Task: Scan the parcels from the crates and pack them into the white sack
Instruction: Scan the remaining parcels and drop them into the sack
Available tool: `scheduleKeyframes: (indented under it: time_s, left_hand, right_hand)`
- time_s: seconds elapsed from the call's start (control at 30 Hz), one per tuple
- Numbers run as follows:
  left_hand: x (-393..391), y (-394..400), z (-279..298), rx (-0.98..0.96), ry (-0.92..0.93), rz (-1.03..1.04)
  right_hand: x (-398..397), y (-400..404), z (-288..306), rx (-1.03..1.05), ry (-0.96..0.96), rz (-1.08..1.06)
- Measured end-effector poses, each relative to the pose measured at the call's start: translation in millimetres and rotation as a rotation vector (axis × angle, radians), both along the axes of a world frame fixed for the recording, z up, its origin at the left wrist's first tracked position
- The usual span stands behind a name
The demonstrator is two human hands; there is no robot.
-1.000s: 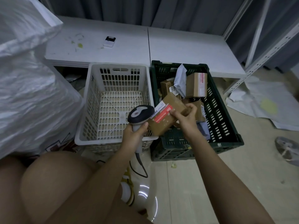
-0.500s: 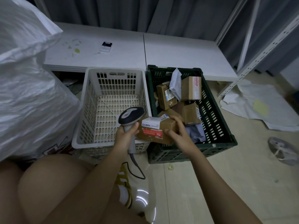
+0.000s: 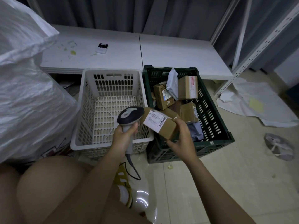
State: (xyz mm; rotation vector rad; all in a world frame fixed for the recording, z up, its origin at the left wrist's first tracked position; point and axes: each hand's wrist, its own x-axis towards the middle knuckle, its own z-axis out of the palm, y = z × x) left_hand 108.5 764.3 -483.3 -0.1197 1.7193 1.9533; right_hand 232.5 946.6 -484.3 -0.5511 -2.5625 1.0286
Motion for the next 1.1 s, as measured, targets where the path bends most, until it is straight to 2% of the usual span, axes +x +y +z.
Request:
scheduleKeyframes:
  time_s: [0.13,0.33,0.47,0.53,0.6,0.67,0.73,0.83,0.93,1.0,1.1]
  left_hand:
    - [5,-2,8,-0.058,0.081,-0.065]
    - [11,-3,15,-0.023,0.091,-0.106]
    - [9,-4,12,-0.019,0.058,-0.098]
    - [8,-4,10,-0.026,0.046,-0.103]
    - [7,-3,8,-0.041,0.040,-0.118]
    - [7,-2,6,-0.049,0.040,-0.128]
    - [7,0,5,-0.052,0.035,-0.131]
    - [7,1,4,-0.059,0.036,-0.149]
    - [7,1,4,-0.052,0.037,-0.150]
    - [7,1,4,-0.053,0.033,-0.133]
    - [7,0,6,-0.034,0.020,-0.085]
  right_hand:
    - [-2,1,-7,0.124,0.054,-0.035]
    - [2,1,-25,0.407,-0.041,0.073]
    - [10,-3,-33,0.454,-0.123,0.163]
    - [13,-5,-29,0.345,-0.107,0.188]
    - [10,-10,-17,0.150,-0.073,0.147]
    - [3,-15,-3,-0.033,-0.019,0.044]
    - [-6,-15,5,-0.123,-0.011,-0.061]
    - [-16,-10,4,-0.208,-0.134,-0.149]
    - [-21,-7,-1,-0.507,-0.231,-0.236]
    - [-21,-9,-2,-0.724,-0.290,-0.205]
    - [-18,-10,0,-0.779,-0.336,-0.139]
